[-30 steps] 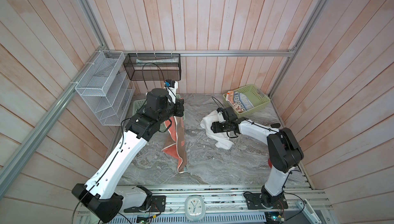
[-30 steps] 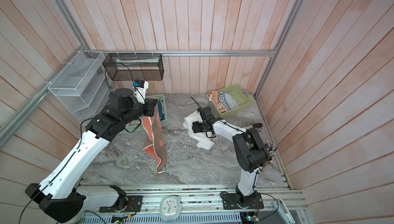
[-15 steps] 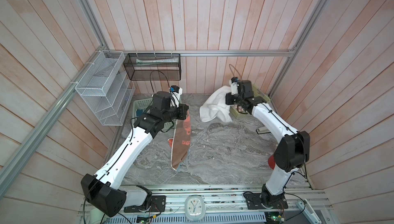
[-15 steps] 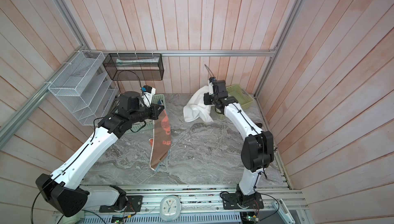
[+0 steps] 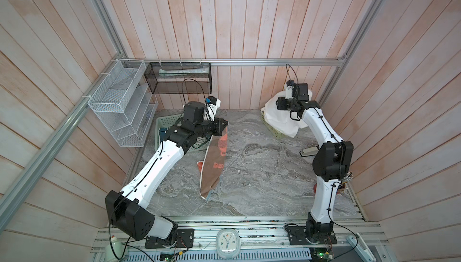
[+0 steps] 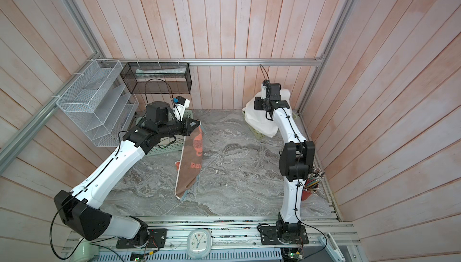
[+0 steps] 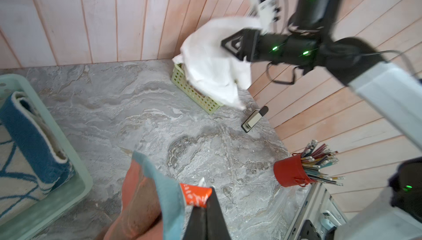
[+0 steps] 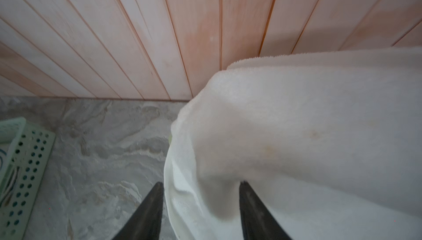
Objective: Fold and stack the towels
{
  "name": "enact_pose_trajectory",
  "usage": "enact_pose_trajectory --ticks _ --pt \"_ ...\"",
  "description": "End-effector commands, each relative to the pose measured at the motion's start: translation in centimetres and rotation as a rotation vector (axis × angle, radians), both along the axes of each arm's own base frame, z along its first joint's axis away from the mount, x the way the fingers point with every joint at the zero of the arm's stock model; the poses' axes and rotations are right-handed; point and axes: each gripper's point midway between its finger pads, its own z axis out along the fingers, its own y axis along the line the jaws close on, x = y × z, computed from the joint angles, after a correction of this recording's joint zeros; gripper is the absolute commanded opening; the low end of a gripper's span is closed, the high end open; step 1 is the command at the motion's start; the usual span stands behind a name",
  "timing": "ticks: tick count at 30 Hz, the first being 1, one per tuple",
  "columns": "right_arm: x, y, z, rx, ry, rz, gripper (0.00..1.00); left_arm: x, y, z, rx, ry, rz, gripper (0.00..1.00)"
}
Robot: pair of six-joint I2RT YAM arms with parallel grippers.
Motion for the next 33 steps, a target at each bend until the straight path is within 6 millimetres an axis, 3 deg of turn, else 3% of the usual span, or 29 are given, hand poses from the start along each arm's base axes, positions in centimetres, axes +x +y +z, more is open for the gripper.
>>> enact_pose_trajectory --ticks 1,9,14,17,24,28,33 --pt "-2.6 1.6 2.2 0.002 -0.002 0.053 0.57 -1.0 -2.5 3.7 -0.086 -0.063 -0.181 0.00" --pt "-9.5 1.6 6.6 0.080 -0.148 0.082 0.60 -5.4 -8.7 9.0 -0.142 -0.165 -0.533 0.00" --pt "-14.6 3.8 9.2 0.183 -0.218 0.251 0.61 -8.2 -10.2 11.1 -0.200 -0.181 -0.692 0.00" --pt "-18.3 5.3 10.1 0.231 -0.291 0.383 0.61 -9.0 -9.9 11.0 -0.201 -0.196 -0.710 0.00" --pt "-26.8 7.2 9.2 0.340 -0.452 0.591 0.64 -10.7 -9.4 10.1 -0.211 -0.190 -0.771 0.00" --pt "-29.9 8.5 9.3 0.354 -0.464 0.663 0.65 -11.1 -9.2 9.4 -0.191 -0.199 -0.792 0.00" --pt "-31.8 9.7 9.1 0.346 -0.437 0.721 0.66 -11.2 -9.1 8.6 -0.176 -0.192 -0.816 0.00"
